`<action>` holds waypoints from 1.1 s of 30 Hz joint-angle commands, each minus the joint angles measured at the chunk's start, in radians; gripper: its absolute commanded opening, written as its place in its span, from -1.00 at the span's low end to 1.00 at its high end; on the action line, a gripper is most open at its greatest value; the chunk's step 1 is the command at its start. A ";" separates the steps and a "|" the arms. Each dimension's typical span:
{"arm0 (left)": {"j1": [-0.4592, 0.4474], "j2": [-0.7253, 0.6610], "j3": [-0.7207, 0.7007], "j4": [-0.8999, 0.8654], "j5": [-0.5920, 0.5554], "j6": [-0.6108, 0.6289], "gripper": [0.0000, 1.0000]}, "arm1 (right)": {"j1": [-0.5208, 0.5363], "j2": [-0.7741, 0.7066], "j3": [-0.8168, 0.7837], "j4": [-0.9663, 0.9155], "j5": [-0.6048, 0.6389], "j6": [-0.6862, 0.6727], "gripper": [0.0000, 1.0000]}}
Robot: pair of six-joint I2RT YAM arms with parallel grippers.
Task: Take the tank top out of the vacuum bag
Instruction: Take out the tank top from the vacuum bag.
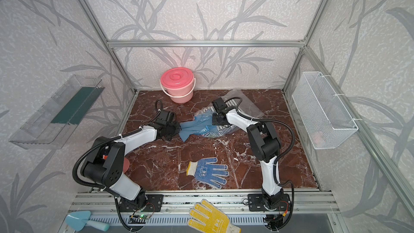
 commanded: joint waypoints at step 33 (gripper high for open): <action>0.125 -0.106 -0.013 -0.177 -0.223 0.092 -1.00 | -0.090 -0.022 0.094 -0.165 0.337 0.008 -1.00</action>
